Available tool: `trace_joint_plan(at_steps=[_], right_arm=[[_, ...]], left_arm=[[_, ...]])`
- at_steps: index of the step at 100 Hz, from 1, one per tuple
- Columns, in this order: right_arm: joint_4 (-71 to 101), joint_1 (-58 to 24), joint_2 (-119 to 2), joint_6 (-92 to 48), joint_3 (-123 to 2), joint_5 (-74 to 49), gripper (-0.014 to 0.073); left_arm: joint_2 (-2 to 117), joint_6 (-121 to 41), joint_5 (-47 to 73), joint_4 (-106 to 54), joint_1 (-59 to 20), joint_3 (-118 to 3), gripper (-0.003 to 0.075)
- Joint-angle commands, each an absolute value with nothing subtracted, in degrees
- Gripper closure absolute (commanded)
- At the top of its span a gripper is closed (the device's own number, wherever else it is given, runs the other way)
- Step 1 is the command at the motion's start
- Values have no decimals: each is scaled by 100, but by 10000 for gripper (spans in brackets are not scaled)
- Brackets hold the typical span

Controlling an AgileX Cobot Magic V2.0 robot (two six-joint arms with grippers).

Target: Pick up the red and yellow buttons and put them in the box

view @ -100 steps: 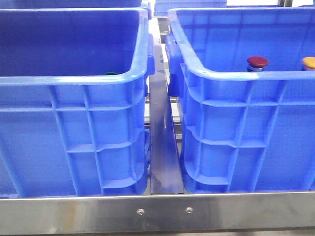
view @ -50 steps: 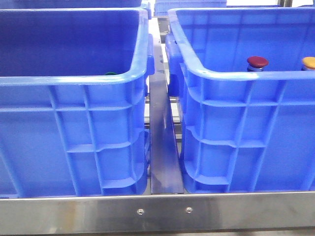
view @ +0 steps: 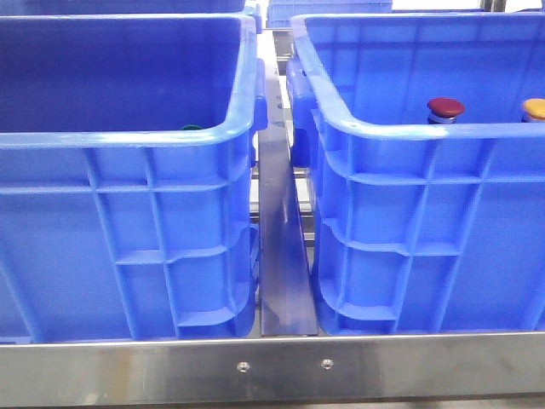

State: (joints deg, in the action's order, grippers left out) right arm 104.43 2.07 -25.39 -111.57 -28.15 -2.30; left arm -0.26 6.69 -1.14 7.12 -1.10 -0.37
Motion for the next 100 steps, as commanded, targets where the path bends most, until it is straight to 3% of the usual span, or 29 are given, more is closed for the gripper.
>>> trace_joint_plan(at_steps=[1,50,64,100], right_arm=[[11086,202,-2571,-11153,-2964,-388,690],[10543,202,-2571,-10664,-2964,-1070,690],[8821,202,-2571,-8969,-2964,-1097,690],[2880,201,-2560,-2600,-2964,-1153,690]], left_arm=[[-198,722,-577,706,-151,291,739],[-198,722,-577,706,-151,291,739],[-198,722,-577,706,-151,291,739],[-198,722,-577,706,-151,291,739]])
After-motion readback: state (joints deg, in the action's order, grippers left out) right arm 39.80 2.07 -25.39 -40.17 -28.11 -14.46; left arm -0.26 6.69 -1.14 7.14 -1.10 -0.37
